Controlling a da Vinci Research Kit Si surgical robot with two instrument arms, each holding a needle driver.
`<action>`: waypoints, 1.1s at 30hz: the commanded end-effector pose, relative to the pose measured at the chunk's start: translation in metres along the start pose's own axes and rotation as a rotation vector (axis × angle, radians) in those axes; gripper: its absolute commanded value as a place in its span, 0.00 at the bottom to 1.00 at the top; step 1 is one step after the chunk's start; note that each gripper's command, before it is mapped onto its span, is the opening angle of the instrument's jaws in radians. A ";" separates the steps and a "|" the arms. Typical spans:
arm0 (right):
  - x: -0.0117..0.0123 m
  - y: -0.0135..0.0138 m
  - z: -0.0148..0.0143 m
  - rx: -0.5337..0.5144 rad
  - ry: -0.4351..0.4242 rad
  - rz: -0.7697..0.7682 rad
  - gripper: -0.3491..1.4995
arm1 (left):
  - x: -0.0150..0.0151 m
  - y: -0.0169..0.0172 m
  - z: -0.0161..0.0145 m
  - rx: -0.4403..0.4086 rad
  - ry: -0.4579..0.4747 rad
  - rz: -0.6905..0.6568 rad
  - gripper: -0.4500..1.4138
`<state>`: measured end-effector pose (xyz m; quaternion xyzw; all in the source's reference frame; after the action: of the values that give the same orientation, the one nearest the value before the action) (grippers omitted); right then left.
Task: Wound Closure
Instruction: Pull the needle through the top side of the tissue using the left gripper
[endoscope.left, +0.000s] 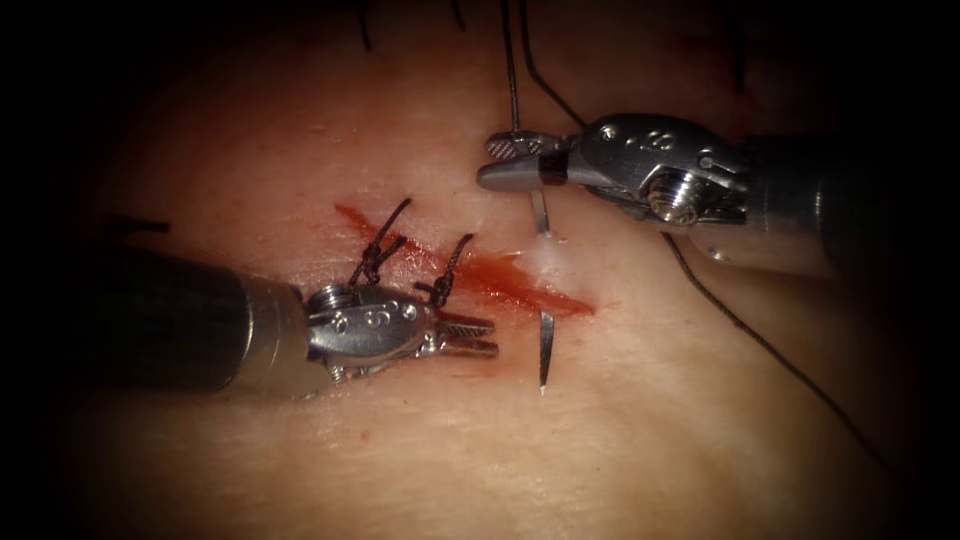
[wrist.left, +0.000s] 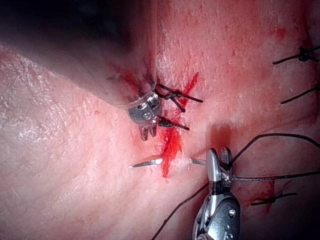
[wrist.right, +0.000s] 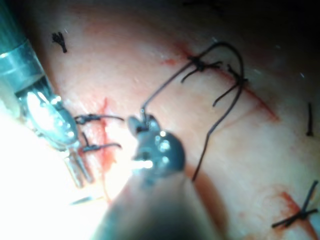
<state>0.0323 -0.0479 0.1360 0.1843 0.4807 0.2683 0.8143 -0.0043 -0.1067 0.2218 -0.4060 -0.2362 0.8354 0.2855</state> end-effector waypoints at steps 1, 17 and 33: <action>-0.0006 0.0006 0.0004 0.002 0.000 0.048 0.00 | -0.0005 0.0004 0.0009 -0.002 -0.001 -0.002 0.33; -0.0044 0.0005 0.0016 0.247 0.052 0.402 0.00 | -0.0003 0.0011 0.0010 0.002 -0.001 0.023 0.33; -0.0035 0.0017 -0.0021 0.113 0.099 0.292 0.99 | 0.0020 0.0066 0.0008 -0.012 0.157 0.620 0.67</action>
<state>0.0280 -0.0486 0.1378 0.2837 0.5028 0.3652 0.7303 -0.0076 -0.1096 0.2164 -0.5244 -0.0757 0.8477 0.0242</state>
